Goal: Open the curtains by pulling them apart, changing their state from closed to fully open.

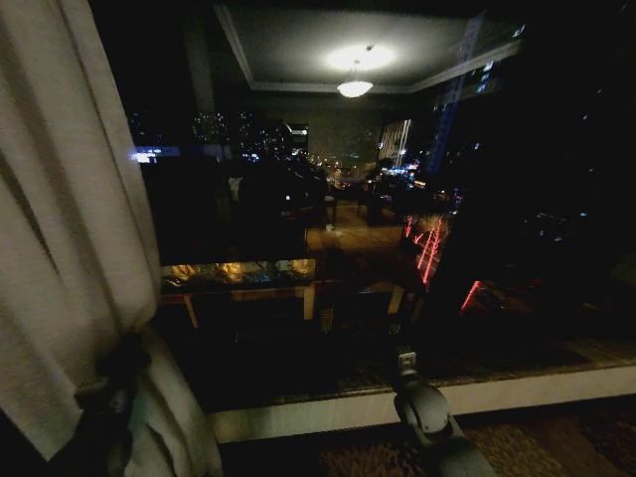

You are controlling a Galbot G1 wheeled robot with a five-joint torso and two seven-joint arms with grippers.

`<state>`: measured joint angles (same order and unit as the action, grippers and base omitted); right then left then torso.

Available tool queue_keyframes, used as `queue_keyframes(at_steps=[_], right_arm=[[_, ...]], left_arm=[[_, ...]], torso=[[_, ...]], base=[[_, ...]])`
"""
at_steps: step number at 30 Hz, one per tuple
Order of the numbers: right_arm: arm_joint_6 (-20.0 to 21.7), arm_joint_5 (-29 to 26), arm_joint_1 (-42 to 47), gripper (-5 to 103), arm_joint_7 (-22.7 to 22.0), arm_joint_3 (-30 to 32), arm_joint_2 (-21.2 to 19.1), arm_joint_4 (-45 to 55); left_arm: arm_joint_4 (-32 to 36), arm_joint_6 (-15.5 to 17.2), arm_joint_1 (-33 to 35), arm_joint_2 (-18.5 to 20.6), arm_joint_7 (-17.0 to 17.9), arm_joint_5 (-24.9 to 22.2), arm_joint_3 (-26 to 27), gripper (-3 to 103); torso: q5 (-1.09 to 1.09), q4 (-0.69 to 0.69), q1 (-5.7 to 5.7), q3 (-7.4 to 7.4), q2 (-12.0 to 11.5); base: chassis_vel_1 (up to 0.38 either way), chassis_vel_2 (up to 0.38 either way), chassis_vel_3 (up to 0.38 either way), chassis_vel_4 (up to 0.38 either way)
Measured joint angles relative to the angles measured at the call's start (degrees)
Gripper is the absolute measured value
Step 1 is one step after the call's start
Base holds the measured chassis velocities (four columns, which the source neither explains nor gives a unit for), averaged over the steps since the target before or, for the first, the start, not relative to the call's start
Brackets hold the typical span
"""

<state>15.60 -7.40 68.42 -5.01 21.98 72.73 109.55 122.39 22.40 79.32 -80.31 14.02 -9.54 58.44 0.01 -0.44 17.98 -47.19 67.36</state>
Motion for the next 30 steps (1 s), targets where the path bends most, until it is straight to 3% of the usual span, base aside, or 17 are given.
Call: queue_keyframes(at_steps=[2, 6, 8, 9, 12, 17, 25, 30], right_arm=[[-0.02, 0.00, -0.26, 100, 0.02, -0.46, 0.08, -0.23], [-0.04, 0.00, -0.53, 100, 0.04, -0.82, 0.10, -0.44], [-0.16, -0.04, -0.72, 100, 0.12, -1.07, 0.02, -0.72], [-0.16, -0.04, -0.72, 100, 0.12, -1.07, 0.02, -0.72], [-0.70, -0.06, -0.74, 100, 0.21, -1.42, -0.11, -1.05], [-1.01, -0.07, -0.73, 100, 0.26, -1.98, -0.05, -1.09], [-1.02, -0.03, -1.09, 100, 0.28, -2.39, 0.27, -0.67], [-1.01, -0.02, -0.68, 100, 0.28, -2.06, 0.10, -0.26]], left_arm=[[-0.18, 1.84, -0.48, 0.14, 4.91, -1.28, 1.35, 0], [-1.79, 2.96, -1.16, 0.69, 8.30, -2.85, 3.82, 0], [-4.43, 3.95, -2.37, 2.33, 12.63, -5.38, 8.32, 0], [-4.43, 3.95, -2.37, 2.33, 12.63, -5.38, 8.32, 0], [-7.47, 5.58, -3.50, 5.44, 19.35, -9.22, 14.22, 0], [-9.82, 6.27, -3.86, 7.48, 23.19, -10.88, 18.41, 0], [-9.56, 6.67, -4.37, 6.31, 25.74, -11.02, 17.14, 0], [-10.40, 6.64, -5.60, 6.01, 29.35, -12.75, 18.47, 0]], torso=[[0.00, 0.00, 0.00, 0.00, 0.00], [-0.01, 0.00, 0.00, 0.00, 0.00], [0.00, 0.00, 0.00, 0.00, 0.00], [0.00, 0.00, 0.00, 0.00, 0.00], [0.00, 0.00, 0.00, 0.00, 0.00], [-0.01, 0.02, 0.00, 0.00, 0.00], [-0.01, -0.02, 0.00, 0.00, 0.00], [0.01, -0.01, 0.00, 0.00, 0.00]], base=[[0.000, 0.000, 0.000, 0.000], [0.000, 0.000, 0.000, 0.000], [0.000, 0.000, 0.000, 0.000], [0.000, 0.000, 0.000, 0.000], [0.000, 0.000, 0.000, 0.000], [0.000, 0.000, 0.000, 0.000], [0.000, 0.000, 0.000, 0.000], [0.000, 0.000, 0.000, 0.000]])
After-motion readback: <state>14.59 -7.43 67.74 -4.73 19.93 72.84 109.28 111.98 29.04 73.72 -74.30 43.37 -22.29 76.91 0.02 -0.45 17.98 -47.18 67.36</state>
